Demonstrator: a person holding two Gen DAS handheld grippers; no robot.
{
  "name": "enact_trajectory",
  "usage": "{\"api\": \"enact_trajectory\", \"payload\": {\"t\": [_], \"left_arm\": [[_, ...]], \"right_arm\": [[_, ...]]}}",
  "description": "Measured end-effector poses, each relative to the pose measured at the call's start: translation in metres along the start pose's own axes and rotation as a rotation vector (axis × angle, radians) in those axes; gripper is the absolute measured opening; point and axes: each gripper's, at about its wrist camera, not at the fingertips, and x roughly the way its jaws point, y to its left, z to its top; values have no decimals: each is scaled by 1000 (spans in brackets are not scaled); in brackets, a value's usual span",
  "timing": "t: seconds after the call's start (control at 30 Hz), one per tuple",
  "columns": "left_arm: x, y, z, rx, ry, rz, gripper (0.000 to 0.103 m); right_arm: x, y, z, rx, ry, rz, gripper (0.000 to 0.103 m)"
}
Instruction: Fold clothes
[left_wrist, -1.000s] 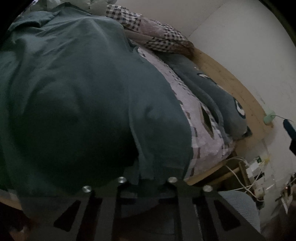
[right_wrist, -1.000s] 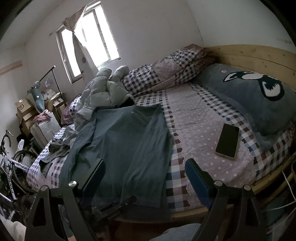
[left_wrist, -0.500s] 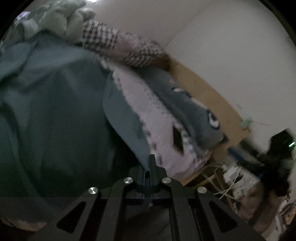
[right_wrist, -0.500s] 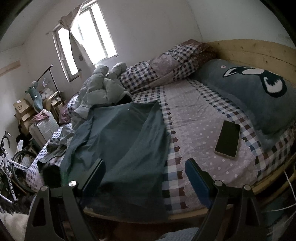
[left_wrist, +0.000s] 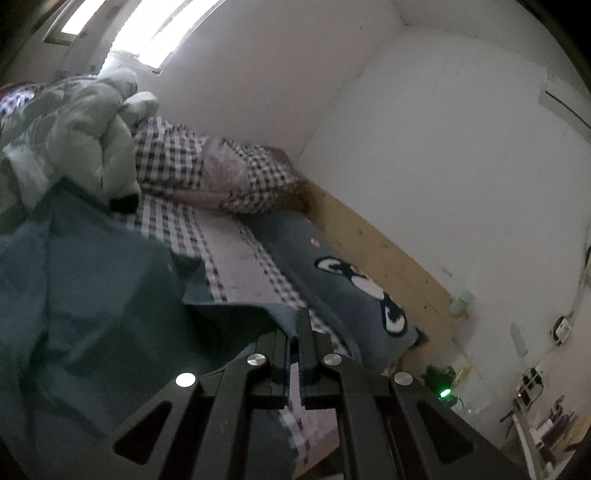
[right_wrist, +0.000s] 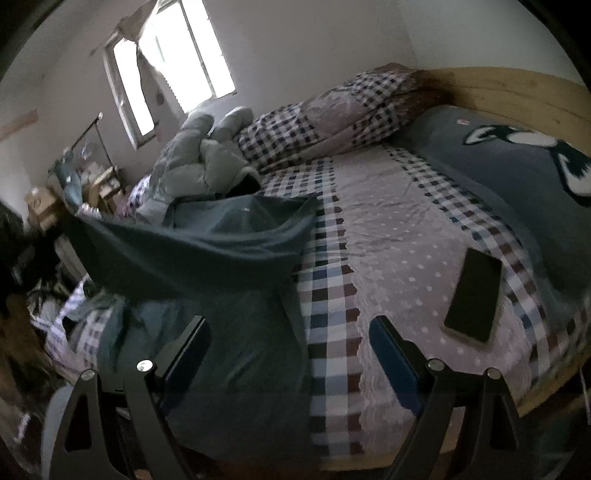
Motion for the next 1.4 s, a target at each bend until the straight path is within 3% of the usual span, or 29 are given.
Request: {"api": "enact_trajectory", "payload": {"t": [0.33,0.63,0.7,0.8,0.97,1.17,1.4], "left_arm": [[32,-14,78,101,41,-28,1],[63,-20,131,124,66,-73,1],[67,-15,141,119,55,-80,1],[73,-8,155,101,38,-97,1],[85,-5,179,80,17,-123,1],[91,-25,211,90,-31,-154,1],[101,-56,230,137,-41,-146,1]], "right_arm": [[120,22,21,-143,126,16,90],[229,7,58,-113,177,19,90],[249,4,63,-125,198,19,82],[271,6,64,-171,228,17,61],[291,8,63,-223,245,15,58],[289,3,68,-232,201,31,58],[268,1,81,-230,44,82,64]]}}
